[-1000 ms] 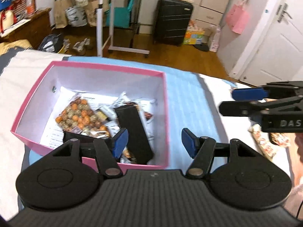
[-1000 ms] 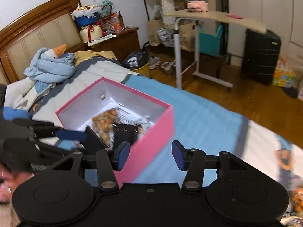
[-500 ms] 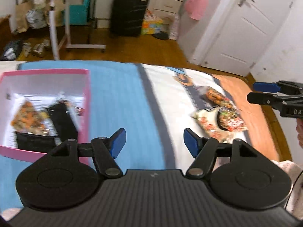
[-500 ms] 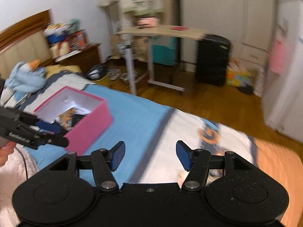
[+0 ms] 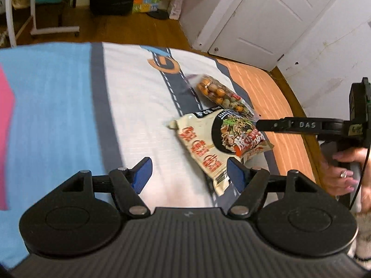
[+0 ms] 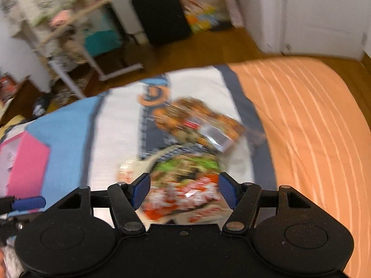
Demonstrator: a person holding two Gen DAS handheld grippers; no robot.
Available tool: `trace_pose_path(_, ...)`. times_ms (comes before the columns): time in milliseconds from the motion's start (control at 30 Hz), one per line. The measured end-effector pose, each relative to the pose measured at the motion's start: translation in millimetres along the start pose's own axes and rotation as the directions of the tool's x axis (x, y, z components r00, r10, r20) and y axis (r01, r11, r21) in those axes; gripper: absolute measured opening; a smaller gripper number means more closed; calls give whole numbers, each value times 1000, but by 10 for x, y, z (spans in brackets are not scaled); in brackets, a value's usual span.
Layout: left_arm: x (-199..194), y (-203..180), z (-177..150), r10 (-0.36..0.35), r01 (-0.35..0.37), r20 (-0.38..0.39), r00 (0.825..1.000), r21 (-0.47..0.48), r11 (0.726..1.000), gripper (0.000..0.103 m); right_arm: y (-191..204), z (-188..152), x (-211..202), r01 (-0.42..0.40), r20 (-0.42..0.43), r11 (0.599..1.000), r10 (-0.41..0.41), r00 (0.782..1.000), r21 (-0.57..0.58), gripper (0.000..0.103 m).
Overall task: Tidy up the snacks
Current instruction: 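Grasp the instant-noodle bag edge with the left tool while the right tool grasps it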
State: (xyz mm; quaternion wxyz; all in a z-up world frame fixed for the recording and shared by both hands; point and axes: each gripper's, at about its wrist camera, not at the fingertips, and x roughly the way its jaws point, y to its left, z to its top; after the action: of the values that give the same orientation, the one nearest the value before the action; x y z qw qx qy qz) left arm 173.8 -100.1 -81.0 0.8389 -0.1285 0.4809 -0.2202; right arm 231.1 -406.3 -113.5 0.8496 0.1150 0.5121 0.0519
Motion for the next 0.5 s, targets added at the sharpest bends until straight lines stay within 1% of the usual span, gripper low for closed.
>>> trace_pose_path(33,89,4,7,-12,12,15,1000,-5,1000,70,-60,1,47,17,-8,1000,-16,1000,22,70)
trace_pose_path(67,177,2,0,-14,15,39,999,-13,1000,70,-116,1,66,9,-11,999,-9,1000,45,70)
trace_pose_path(133,377,-3,-26,-2,5,61,998,-42,999,70,-194,7,93,-30,-13,997,31,999,78,70)
trace_pose_path(167,452,9,-41,-5,8,57,998,-51,999,70,-212,14,111,-33,-16,996,34,999,83,70)
trace_pose_path(300,725,61,-120,-44,45,19,999,-106,993,70,-207,36,258,12,-50,998,-9,999,55,70)
trace_pose_path(367,828,85,-174,-71,72,6,997,-132,989,71,-282,35,286,-10,-65,997,15,998,78,70)
trace_pose_path(500,1018,74,-257,-89,84,-31,996,-143,986,72,-440,12,354,-67,-91,980,85,992,185,70)
